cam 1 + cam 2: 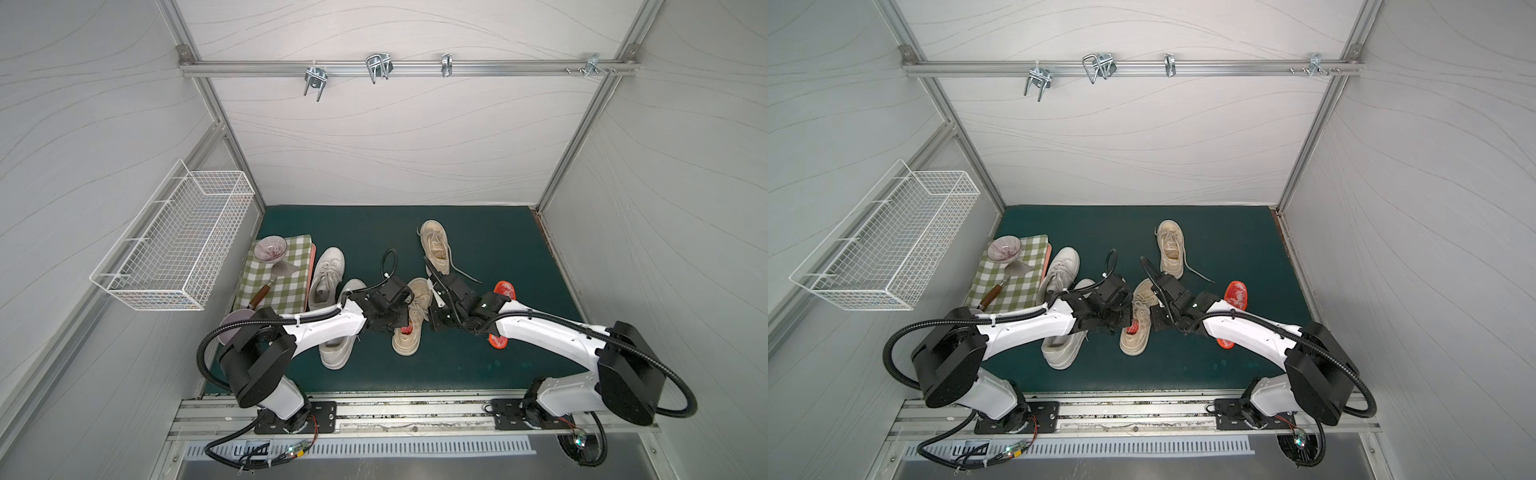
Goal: Remove the insole from the shoe
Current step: Untie the shoelace on the shoe.
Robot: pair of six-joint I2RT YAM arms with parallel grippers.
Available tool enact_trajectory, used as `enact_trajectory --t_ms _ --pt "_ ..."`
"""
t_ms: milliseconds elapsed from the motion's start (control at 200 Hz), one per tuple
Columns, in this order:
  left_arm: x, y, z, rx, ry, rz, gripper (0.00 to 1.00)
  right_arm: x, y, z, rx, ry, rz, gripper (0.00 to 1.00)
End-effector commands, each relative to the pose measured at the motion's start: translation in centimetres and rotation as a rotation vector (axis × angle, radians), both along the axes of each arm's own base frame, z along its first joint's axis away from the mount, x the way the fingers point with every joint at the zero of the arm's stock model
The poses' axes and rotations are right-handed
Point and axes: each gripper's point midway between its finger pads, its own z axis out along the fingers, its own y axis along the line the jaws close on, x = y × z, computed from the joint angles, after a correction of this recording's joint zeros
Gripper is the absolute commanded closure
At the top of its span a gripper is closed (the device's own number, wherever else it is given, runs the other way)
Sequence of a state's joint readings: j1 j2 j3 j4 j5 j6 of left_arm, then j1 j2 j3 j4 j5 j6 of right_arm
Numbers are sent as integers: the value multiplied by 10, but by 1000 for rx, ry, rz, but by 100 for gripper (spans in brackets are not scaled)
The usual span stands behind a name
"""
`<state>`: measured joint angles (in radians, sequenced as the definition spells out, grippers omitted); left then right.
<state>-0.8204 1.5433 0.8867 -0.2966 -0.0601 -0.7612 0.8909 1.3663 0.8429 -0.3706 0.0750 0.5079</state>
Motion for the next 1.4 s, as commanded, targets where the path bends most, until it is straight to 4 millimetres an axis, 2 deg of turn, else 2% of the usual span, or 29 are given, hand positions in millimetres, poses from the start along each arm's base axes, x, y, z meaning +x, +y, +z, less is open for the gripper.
enact_trajectory --t_ms 0,220,530,785,1010,1110,1265,1395 --pt "12 19 5 15 -37 92 100 -4 -13 0 -33 -3 -30 100" --pt "12 26 5 12 -39 111 100 -2 -30 3 -50 -17 -75 100" --pt "11 31 4 18 -40 115 100 8 -71 2 -38 10 -201 100" --pt "11 30 2 16 -35 112 100 15 -85 4 -57 7 -252 100" --pt "11 33 2 21 -37 117 100 20 -105 7 -58 3 -325 100" --pt "10 31 1 18 -33 110 100 21 -105 9 -38 -1 -328 100" --pt "10 18 3 -28 -30 63 100 24 -89 15 9 7 -282 100" --pt "7 7 9 -49 -33 15 100 38 -75 34 36 -20 -251 100"
